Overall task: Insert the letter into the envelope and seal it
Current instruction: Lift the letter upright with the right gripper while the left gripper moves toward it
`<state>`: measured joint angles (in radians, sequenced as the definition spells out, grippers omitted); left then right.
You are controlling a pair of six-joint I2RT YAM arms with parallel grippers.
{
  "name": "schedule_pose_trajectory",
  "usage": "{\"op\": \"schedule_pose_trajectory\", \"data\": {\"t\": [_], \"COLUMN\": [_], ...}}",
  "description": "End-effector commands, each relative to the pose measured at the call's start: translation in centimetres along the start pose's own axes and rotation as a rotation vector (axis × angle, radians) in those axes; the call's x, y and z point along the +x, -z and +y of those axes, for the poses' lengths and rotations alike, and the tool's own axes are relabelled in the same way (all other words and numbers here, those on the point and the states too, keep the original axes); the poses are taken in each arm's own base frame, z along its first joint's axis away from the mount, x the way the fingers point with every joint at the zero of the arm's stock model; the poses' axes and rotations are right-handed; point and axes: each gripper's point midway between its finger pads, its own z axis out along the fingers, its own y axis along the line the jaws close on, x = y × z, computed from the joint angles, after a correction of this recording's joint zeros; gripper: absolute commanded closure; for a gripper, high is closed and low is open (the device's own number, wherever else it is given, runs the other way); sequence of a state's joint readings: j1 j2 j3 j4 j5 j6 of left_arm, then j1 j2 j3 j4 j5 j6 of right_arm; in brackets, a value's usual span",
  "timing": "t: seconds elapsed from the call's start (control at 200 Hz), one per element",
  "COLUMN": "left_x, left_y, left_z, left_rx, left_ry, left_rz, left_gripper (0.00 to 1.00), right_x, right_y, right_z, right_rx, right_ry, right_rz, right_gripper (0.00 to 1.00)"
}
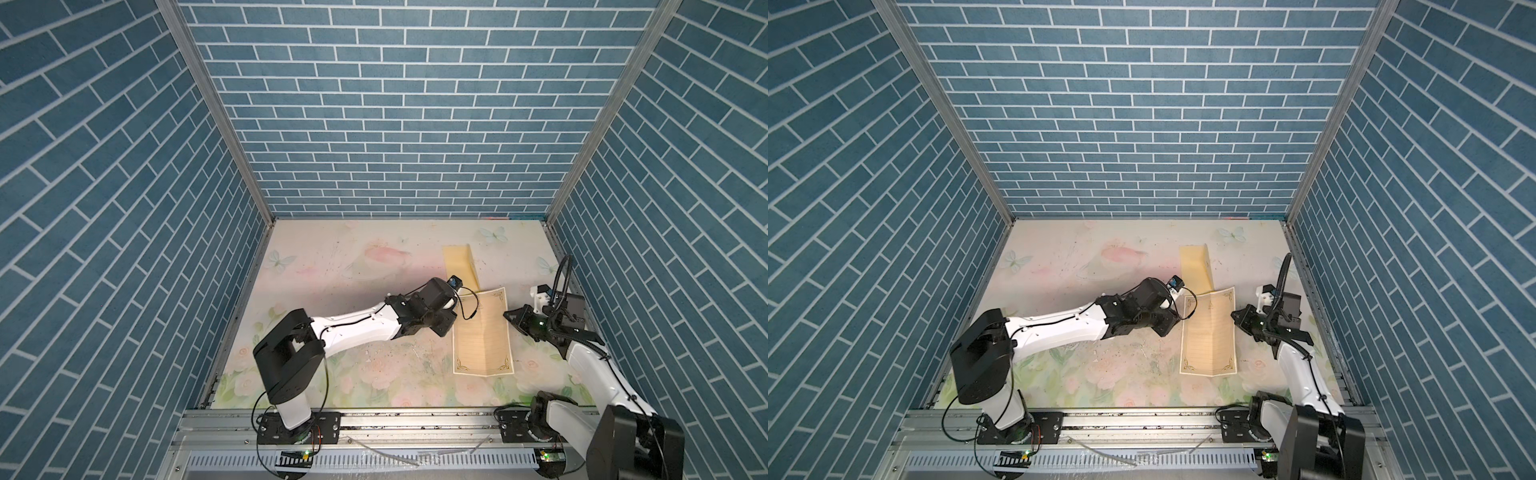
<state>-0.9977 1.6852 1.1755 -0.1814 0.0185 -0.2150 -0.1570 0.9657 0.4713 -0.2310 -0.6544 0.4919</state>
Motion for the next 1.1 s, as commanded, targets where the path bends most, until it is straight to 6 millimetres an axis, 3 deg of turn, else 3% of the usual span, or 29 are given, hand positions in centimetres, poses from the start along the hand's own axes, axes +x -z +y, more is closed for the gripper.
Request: {"op": "schedule_pose_trajectory", "data": {"t": [0.0, 0.23, 0.475, 0.805, 1.09], "left_x": [0.0, -1.8, -3.5, -5.9, -7.0], "left_y": [1.6, 5.3, 9.2, 15.0, 18.3], "left_z": [2.0, 3.2, 4.4, 5.5, 6.1], "left_rx": [-0.057, -0.087, -0.104, -0.131, -0.093], "left_ry": [-0.019, -0.097, -0.179, -0.323, -0.391], "left_rz": [-0.027, -0.147, -0.243, -0.384, -0.479], "left_gripper": [0.47, 0.37, 0.2, 0.0, 0.0], "right_x": [-0.6, -2.6, -3.5, -0.9, 2.1], "right_y": [1.3, 4.1, 4.9, 3.4, 3.0], "right_z": [2.9, 8.3, 14.2, 22.3, 24.9], "right_rx": [-0.105, -0.236, -0.353, -0.485, -0.579], "right_ry": [0.082, 0.239, 0.435, 0.846, 1.104], "right_rz": [-0.056, -0.154, -0.162, -0.009, 0.058], "right_gripper": [1.0, 1.0, 1.0, 1.0, 1.0]}}
